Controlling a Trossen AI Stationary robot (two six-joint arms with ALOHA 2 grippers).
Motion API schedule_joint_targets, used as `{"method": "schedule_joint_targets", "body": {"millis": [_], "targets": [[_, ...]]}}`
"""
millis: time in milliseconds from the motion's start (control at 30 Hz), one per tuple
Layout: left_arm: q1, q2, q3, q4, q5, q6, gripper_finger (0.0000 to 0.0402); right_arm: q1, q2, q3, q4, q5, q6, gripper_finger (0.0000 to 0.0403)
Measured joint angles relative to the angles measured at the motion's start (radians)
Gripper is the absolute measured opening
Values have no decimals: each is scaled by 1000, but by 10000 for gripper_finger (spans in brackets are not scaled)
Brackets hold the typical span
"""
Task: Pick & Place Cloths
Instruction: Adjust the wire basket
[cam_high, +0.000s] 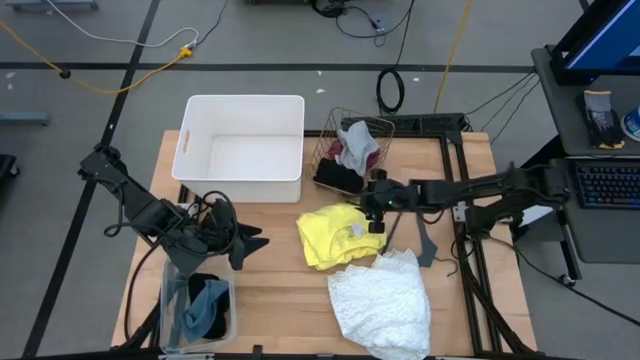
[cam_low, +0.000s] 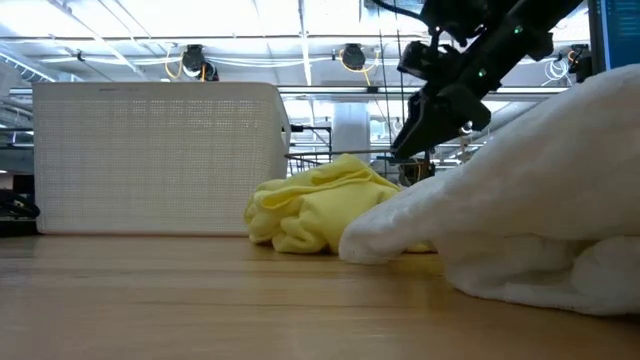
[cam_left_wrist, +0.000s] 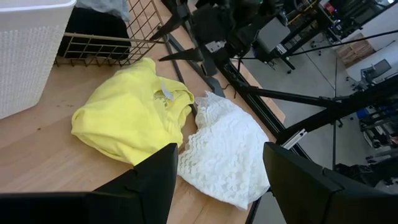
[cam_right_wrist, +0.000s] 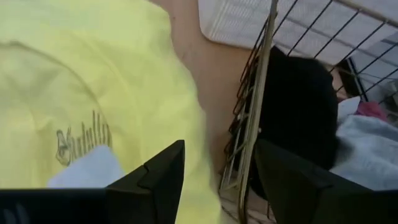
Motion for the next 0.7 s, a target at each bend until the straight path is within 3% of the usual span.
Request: {"method": "schedule_joint_targets", "body": {"millis": [267, 567, 700], "targets": [[0, 0, 0, 0, 0, 1, 241, -22, 43, 0, 9, 16, -17, 151], [35, 0, 0, -1, 1, 28, 241, -24, 41, 0, -27, 37, -48, 17], [51, 0, 0, -1, 1, 37, 241, -19, 38, 4, -102, 52, -73, 17]]}}
